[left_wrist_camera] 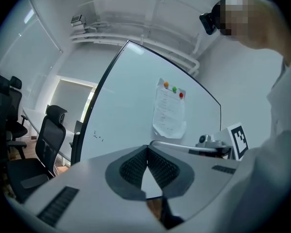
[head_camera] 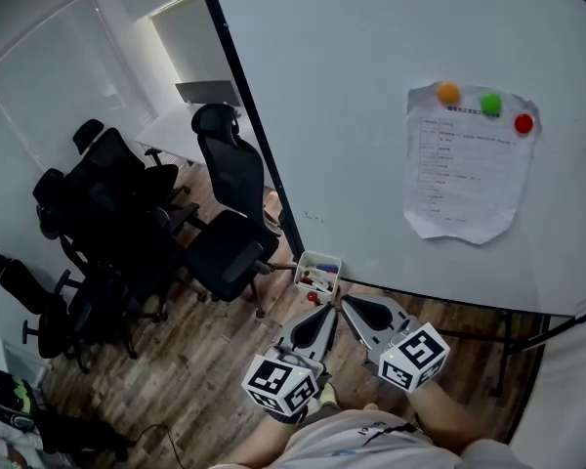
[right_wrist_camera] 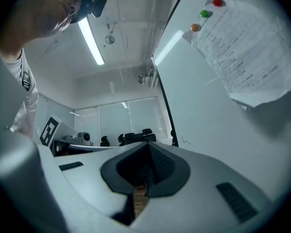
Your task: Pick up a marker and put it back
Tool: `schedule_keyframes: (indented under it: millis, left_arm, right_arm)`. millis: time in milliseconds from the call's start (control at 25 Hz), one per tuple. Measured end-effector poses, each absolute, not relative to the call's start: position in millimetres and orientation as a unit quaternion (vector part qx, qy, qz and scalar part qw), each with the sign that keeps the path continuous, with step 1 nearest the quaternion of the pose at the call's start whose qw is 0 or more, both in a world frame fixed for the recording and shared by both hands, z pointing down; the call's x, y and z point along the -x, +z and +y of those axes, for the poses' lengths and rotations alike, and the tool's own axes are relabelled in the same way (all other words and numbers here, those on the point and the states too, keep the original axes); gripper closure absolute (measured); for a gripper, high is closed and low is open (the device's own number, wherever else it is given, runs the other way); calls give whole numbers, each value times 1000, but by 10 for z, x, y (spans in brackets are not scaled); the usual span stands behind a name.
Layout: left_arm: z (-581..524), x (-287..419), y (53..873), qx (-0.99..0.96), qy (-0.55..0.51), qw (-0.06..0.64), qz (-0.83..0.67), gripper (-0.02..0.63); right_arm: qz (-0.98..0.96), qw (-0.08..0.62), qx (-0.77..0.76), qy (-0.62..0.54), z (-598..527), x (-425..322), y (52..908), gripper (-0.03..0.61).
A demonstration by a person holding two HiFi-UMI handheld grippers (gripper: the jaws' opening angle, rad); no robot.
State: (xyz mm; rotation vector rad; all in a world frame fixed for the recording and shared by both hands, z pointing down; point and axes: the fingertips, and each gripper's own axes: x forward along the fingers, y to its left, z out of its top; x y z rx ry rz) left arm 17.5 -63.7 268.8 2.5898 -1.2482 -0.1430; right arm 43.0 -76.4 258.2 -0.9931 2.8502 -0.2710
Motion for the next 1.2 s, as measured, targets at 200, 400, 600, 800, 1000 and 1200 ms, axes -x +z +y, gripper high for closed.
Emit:
schedule_keyframes:
  millis: [200,400,600,800,1000,1200]
  left_arm:
    - [-561,-180,2632,-889,-52,127,-437,601]
    - [-563,-209,2626,-887,-49,123,-442,601]
    - [-543,-233,2618,-888,-49,122,-441,601]
    - [-547,-237,2585,-889,-49,117,-441,601]
    - [-552,-238,2595,-890,-49,119,-437,601]
    - [-565,-207,2632,-890,-48,124,-437,601]
  right_arm:
    - [941,61,322,-82,-662,-450,2507,565]
    - [944,52,319,-69,-639,-464,2475,566]
    - [945,44,317,-72,-604,-460,2502,566]
    - [945,41,318,-70,-607,-458,2490,566]
    - [943,40,321,-73,-618,-449,2513,566]
    - [943,38,322,-77,-628,-426,2552,566]
